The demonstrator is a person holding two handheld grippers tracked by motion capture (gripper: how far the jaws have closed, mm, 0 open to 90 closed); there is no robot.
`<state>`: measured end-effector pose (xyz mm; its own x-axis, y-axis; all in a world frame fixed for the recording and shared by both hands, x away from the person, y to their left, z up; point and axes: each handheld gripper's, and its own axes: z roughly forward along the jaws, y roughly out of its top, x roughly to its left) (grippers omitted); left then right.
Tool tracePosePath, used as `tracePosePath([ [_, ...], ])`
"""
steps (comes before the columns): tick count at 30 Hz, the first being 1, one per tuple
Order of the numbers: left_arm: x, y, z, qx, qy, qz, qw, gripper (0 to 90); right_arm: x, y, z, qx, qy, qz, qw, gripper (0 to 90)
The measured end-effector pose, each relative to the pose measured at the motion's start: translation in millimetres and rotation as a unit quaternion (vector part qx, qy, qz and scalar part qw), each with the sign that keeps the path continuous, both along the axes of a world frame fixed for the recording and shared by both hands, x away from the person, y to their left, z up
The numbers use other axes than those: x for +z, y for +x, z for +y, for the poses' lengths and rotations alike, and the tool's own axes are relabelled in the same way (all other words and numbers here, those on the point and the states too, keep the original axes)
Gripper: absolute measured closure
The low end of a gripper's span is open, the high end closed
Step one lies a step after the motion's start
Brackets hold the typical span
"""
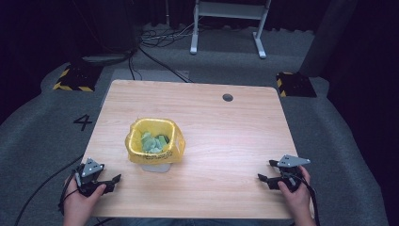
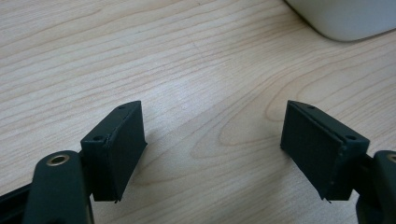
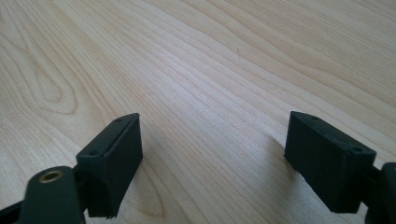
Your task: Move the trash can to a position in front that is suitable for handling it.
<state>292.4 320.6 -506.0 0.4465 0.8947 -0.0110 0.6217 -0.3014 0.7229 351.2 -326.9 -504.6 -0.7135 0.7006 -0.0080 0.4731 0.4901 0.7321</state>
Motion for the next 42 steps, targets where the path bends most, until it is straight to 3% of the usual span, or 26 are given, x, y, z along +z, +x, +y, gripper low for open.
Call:
tracePosePath([
  [12, 0.2, -2.3, -0.1, 0.006, -0.003, 0.002, 1.0, 22.7, -0.1, 0.0, 0.2, -0.001, -0.001, 0.0, 1.0, 18.7],
  [16, 6.0, -3.8, 0.2, 0.019, -0.019, 0.002, 0.9996, 27.2, -0.1, 0.1, 0.3, -0.001, -0.001, 0.0, 1.0, 18.7],
  [19, 15.6, -5.3, -1.3, 0.026, -0.03, -0.01, 0.9992, 28.3, 0.0, 0.2, 0.3, -0.001, -0.001, 0.0, 1.0, 18.7],
  [22, 27.0, -5.5, -1.4, 0.03, -0.062, -0.02, 0.9974, 29.7, 0.0, 0.4, 0.5, -0.002, -0.001, 0.0, 1.0, 18.7],
  [24, 34.4, -5.1, -0.7, 0.029, -0.07, -0.026, 0.9968, 30.3, 0.0, 0.4, 0.6, -0.002, -0.001, 0.0, 1.0, 18.6],
  [42, 69.0, 1.9, -9.1, 0.022, -0.084, -0.079, 0.9931, 31.3, -0.1, 1.9, 1.6, -0.003, 0.0, 0.0, 1.0, 18.6],
])
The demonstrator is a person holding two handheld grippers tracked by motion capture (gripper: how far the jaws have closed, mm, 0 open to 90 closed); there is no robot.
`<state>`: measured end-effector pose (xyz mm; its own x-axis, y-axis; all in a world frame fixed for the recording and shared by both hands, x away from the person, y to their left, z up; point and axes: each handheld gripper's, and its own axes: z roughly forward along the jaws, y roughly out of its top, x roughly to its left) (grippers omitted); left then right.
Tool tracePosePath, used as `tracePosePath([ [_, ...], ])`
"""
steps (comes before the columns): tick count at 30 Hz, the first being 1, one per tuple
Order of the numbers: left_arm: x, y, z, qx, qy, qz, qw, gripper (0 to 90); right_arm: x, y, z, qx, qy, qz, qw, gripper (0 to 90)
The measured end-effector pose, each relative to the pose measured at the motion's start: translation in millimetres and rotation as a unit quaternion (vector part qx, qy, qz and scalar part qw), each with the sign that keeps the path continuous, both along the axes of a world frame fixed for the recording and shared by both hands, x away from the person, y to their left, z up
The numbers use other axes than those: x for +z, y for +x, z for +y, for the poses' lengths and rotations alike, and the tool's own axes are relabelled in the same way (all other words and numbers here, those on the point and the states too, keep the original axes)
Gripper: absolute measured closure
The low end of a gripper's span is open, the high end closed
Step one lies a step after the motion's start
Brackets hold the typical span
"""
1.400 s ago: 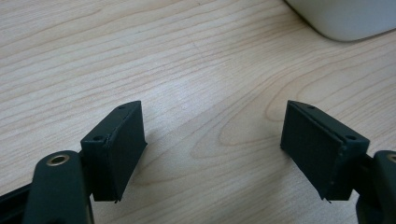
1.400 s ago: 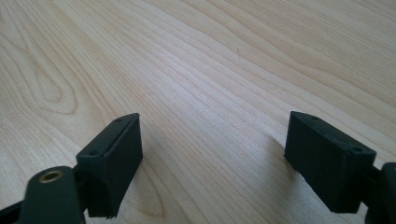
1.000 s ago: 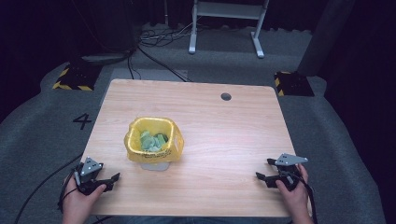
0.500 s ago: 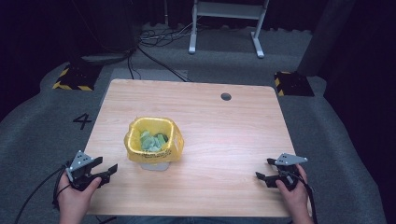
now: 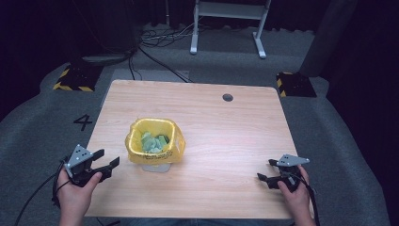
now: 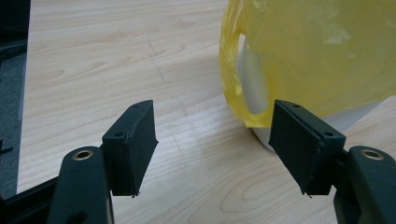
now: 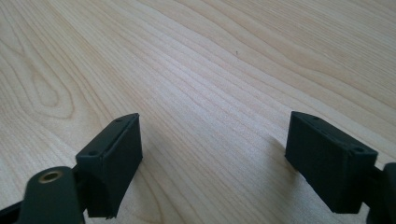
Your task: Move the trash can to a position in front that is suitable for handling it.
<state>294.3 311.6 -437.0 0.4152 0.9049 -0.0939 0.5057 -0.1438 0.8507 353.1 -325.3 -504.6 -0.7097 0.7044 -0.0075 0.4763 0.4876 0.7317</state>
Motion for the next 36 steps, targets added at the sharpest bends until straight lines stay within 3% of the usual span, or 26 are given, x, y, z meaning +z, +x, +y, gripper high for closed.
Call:
tracePosePath([
  [10, 11.7, 24.2, 2.0, 0.015, -0.019, -0.03, 0.9993, 31.5, 0.0, 0.0, 0.0, 0.0, 0.0, 0.0, 1.0, 18.5],
  [18, 6.7, 46.1, -1.1, 0.023, -0.009, -0.034, 0.9991, 31.4, 0.0, 0.2, 0.1, 0.0, 0.0, 0.0, 1.0, 18.6],
  [24, -2.5, 64.3, -6.8, 0.03, -0.017, -0.015, 0.9993, 33.6, 0.0, 0.2, 0.3, -0.002, 0.0, 0.001, 1.0, 18.5],
  [28, -5.0, 72.1, -10.4, 0.031, -0.013, -0.017, 0.9993, 33.4, 0.1, 0.3, 0.4, -0.002, 0.0, 0.001, 1.0, 18.6],
  [33, -4.7, 75.2, -22.2, -0.003, -0.024, -0.028, 0.9993, 31.5, 0.1, 0.3, 0.4, -0.003, 0.0, 0.001, 1.0, 18.7],
  [36, -3.8, 73.2, -32.3, -0.015, -0.014, -0.034, 0.9992, 31.5, 0.1, 0.3, 0.4, -0.003, 0.0, 0.001, 1.0, 18.7],
])
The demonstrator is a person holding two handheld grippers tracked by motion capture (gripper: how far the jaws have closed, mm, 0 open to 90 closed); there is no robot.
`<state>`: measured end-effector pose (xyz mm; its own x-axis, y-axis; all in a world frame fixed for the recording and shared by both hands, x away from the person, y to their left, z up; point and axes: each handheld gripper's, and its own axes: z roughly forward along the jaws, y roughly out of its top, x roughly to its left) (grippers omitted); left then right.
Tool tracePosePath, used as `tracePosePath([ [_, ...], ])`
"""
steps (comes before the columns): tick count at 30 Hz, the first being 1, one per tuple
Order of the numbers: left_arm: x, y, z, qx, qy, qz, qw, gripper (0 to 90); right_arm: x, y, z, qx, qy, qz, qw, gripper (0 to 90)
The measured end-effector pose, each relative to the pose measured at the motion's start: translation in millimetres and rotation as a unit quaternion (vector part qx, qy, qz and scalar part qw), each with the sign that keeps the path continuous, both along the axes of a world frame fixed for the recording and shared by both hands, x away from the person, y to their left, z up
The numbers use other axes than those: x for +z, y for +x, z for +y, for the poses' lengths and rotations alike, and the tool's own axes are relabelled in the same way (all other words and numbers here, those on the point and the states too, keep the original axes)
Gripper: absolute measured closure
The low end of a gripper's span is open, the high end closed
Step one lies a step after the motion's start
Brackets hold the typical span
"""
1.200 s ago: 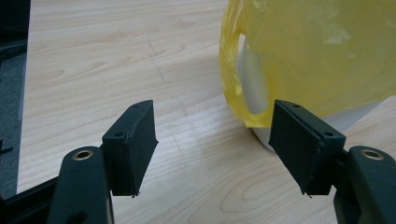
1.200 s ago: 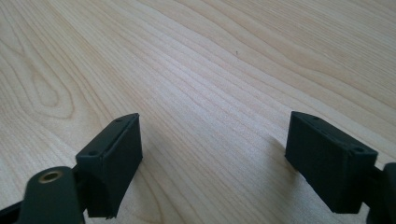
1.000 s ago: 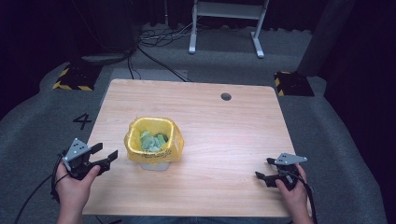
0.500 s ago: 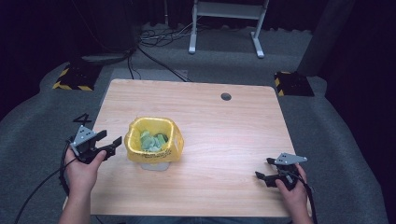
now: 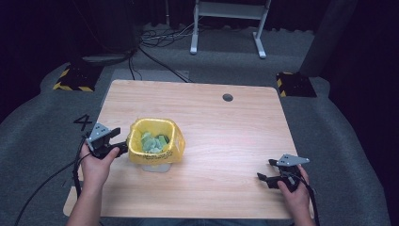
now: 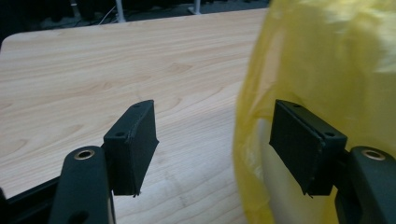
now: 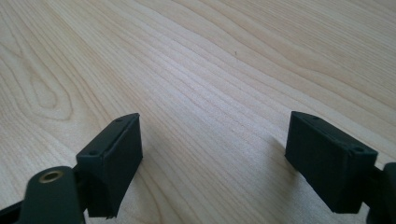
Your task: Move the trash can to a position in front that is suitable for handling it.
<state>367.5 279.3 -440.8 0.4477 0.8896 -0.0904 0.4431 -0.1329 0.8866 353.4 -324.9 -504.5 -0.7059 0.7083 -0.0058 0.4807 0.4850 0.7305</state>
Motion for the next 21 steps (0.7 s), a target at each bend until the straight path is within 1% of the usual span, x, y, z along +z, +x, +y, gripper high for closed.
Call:
tracePosePath([
  [1, 0.1, -0.8, -4.2, 0.001, 0.006, 0.002, 1.0, 31.6, 0.0, 0.0, 0.0, 0.0, 0.0, 0.0, 1.0, 18.6],
  [2, 0.3, -1.4, -8.2, 0.004, 0.015, 0.002, 0.9999, 34.2, 0.0, 0.0, 0.0, 0.0, 0.0, 0.0, 1.0, 18.7],
  [3, 0.8, -1.7, -11.4, 0.003, 0.019, 0.003, 0.9998, 33.8, 0.0, 0.0, 0.0, 0.0, 0.0, 0.0, 1.0, 18.7],
  [5, 1.3, -2.5, -17.4, -0.002, 0.016, 0.005, 0.9999, 34.7, 0.0, 0.1, 0.0, 0.0, 0.0, 0.0, 1.0, 18.6],
  [8, 3.0, -4.7, -26.5, -0.014, 0.019, 0.006, 0.9997, 34.9, 0.1, 0.1, 0.0, 0.0, 0.0, 0.0, 1.0, 18.6],
  [11, 4.9, -6.6, -37.0, -0.029, 0.028, 0.001, 0.9992, 34.4, 0.1, 0.0, 0.1, 0.0, -0.001, 0.0, 1.0, 18.6],
  [13, 5.8, -7.8, -44.4, -0.037, 0.029, -0.004, 0.9989, 34.2, 0.0, 0.0, 0.1, 0.0, 0.0, 0.0, 1.0, 18.6],
  [21, 2.8, -6.4, -74.8, -0.071, 0.027, -0.001, 0.9971, 34.1, 0.1, 0.0, 0.1, -0.001, -0.001, -0.001, 1.0, 18.6],
])
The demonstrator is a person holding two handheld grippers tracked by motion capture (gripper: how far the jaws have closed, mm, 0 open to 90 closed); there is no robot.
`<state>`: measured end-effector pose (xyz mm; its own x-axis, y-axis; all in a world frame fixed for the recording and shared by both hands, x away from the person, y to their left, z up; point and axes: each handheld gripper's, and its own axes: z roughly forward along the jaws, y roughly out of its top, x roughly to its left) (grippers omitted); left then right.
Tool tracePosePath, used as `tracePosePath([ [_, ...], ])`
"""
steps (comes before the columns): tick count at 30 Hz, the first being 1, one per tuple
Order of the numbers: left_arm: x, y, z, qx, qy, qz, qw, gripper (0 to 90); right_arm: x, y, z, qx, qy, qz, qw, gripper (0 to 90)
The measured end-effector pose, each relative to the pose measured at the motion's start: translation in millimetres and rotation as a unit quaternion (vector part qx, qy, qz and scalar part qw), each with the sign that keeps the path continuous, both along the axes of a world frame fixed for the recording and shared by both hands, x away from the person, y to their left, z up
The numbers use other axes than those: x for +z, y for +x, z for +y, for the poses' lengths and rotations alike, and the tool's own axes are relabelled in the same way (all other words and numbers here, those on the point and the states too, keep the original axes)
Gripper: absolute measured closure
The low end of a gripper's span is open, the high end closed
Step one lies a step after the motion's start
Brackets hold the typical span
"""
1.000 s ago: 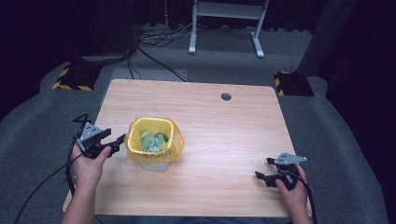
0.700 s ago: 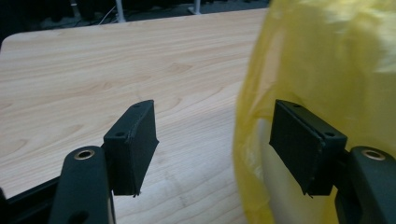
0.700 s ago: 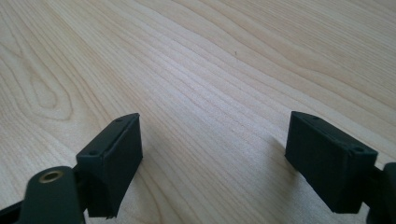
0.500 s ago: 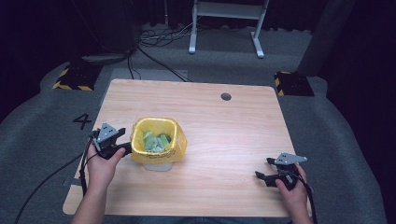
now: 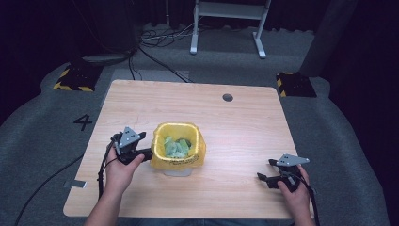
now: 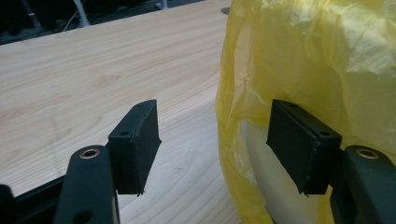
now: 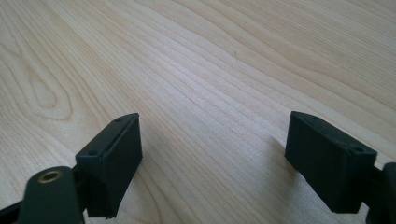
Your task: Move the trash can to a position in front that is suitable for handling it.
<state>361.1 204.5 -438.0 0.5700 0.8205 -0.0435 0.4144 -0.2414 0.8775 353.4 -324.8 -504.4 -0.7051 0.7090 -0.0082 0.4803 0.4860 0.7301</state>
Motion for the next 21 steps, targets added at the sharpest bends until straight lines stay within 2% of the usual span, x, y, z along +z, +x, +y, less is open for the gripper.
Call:
tracePosePath([
  [6, -1.5, 0.1, -22.5, -0.027, 0.006, -0.006, 0.9996, 34.4, 0.0, 0.0, 0.0, 0.0, 0.0, 0.0, 1.0, 18.6],
  [11, -4.0, 0.5, -40.8, -0.051, -0.001, -0.009, 0.9987, 34.7, 0.0, -0.1, 0.0, 0.0, 0.0, 0.0, 1.0, 18.6],
  [14, -4.4, -1.7, -52.9, -0.074, 0.004, -0.009, 0.9972, 38.0, -0.1, -0.2, 0.1, -0.001, 0.0, -0.001, 1.0, 18.6],
  [21, -5.9, -10.1, -76.4, -0.123, 0.019, -0.007, 0.9923, 37.7, -0.1, -0.2, 0.1, -0.001, 0.0, -0.001, 1.0, 18.6],
])
